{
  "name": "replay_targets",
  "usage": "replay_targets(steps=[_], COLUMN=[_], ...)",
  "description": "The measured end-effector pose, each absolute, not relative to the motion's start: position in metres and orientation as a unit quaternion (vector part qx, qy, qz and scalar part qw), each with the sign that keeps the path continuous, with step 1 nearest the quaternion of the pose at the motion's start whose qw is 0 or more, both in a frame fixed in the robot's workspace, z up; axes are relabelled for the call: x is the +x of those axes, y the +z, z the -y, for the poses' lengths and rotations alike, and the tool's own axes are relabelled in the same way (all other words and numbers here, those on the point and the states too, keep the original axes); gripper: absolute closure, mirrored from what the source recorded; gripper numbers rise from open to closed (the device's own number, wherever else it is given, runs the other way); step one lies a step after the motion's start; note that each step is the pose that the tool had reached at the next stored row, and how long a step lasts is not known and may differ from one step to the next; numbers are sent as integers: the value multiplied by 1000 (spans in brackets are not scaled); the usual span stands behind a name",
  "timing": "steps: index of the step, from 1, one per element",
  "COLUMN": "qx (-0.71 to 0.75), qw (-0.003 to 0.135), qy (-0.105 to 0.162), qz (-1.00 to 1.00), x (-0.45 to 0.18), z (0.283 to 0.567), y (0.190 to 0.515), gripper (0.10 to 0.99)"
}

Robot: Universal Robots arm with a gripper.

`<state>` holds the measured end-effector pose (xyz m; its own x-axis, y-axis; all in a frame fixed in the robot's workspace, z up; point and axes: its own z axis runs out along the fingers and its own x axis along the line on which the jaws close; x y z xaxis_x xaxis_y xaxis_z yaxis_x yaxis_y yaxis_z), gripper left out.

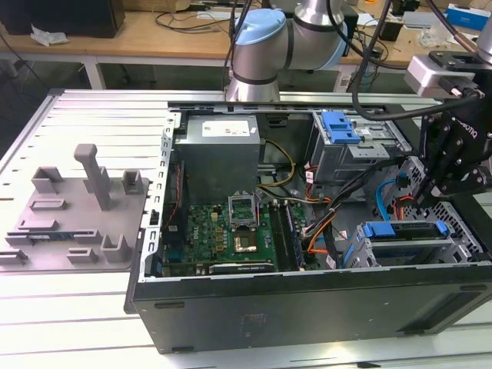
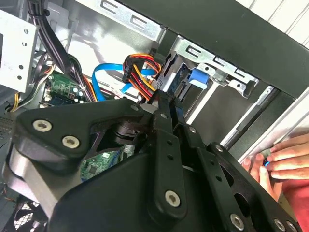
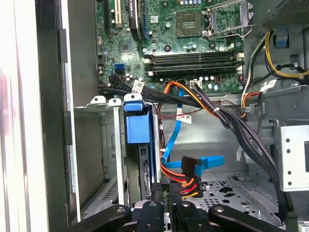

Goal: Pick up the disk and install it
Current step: 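Insert the first disk wire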

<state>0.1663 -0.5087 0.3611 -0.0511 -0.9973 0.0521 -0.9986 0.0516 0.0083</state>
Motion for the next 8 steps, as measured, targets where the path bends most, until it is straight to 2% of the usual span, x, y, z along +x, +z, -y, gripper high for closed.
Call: replay_targets(steps=[8], qx=[689], qw=[17], qy=[10], qz=[725], x=[169], z=[522], y=[360], gripper=[918])
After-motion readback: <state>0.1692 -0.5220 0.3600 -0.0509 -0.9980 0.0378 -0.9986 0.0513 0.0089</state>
